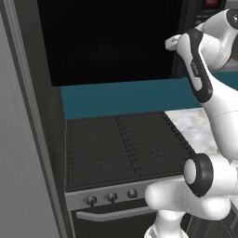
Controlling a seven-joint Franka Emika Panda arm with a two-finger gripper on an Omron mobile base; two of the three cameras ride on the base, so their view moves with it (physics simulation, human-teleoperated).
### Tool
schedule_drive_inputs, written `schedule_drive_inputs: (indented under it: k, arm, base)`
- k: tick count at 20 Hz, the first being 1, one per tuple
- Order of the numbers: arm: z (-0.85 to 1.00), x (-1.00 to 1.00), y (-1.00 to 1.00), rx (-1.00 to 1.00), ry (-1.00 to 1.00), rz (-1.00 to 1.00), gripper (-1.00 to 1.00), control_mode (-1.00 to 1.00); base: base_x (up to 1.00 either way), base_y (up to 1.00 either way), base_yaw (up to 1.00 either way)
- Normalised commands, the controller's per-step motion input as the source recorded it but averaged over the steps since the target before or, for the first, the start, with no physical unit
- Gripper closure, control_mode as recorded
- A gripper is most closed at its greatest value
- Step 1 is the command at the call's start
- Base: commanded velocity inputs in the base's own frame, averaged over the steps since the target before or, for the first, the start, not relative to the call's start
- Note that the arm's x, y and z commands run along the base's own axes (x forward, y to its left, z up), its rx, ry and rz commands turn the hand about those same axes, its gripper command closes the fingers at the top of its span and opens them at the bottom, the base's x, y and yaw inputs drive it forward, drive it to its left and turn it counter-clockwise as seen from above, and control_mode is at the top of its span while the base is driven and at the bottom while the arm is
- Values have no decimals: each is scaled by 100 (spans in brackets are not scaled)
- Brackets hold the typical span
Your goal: Retrieve the reheated potato from the microwave, then place the potato, cheese, and condiment on the cutting board.
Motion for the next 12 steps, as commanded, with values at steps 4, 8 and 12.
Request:
schedule_drive_inputs:
  k: [4,8,12]
  arm:
    - [-3,29,-3,4,0,0,-100,-100]
    - [-5,27,2,6,0,0,100,-100]
    - [-8,21,12,8,-3,0,100,-100]
  base:
    - [0,0,0]
    - [0,0,0]
    - [0,0,0]
